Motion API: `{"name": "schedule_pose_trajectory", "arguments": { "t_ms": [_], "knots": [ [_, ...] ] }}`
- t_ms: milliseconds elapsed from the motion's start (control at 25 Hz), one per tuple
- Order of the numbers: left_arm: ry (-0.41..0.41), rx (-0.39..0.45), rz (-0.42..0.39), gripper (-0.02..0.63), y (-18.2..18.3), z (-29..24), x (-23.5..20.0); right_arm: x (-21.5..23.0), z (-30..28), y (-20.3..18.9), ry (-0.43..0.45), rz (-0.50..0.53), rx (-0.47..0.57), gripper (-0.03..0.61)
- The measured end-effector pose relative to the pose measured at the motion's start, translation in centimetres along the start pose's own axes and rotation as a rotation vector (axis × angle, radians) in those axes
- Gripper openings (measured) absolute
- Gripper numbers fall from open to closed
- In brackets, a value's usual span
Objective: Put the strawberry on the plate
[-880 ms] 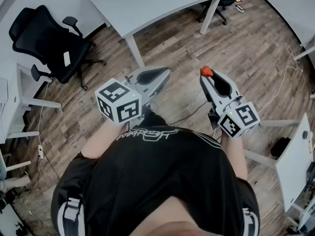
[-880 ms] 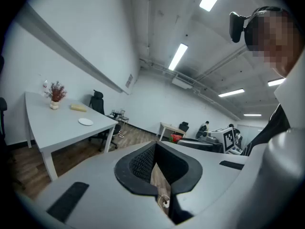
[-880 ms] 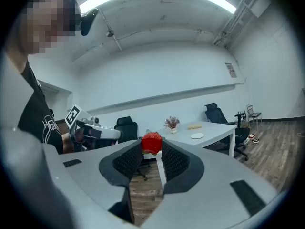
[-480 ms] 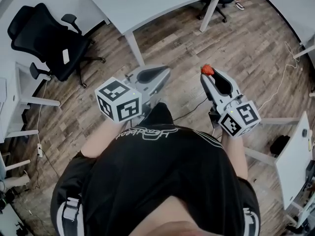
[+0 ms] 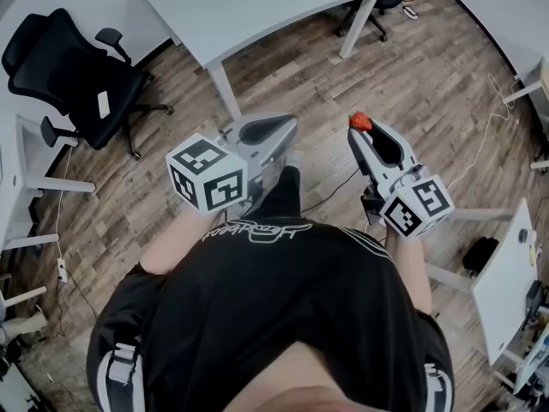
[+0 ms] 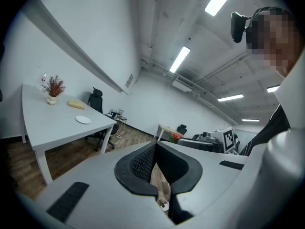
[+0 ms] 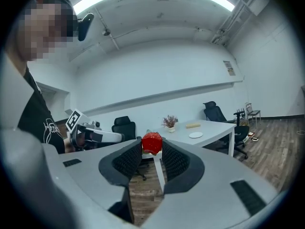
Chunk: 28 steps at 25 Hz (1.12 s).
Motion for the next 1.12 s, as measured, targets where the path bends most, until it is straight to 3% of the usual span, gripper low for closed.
{"name": "schedule_pose_trajectory", "arguments": {
  "t_ms": [480, 1120],
  "knots": [
    [0.022, -0.039, 0.032, 0.006, 2.3, -8.3, -9.0, 9.9, -7.9, 0.2, -0.008, -0.052, -0.007, 0.126],
    [0.053, -0.060, 0.044, 0.006, 10.9, -21.3, -27.2, 25.7, -24.8, 4.1, -0.027, -0.072, -0.017, 0.126]
  ]
}}
Point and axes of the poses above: the fingertips, and each gripper's own axes: z backward along the fingers, x to its right, y out of its top, the point moved 7 cm from there along z, backward along the fingers, and after that the axes turned 5 degrees about x, right-handed, at the moved point
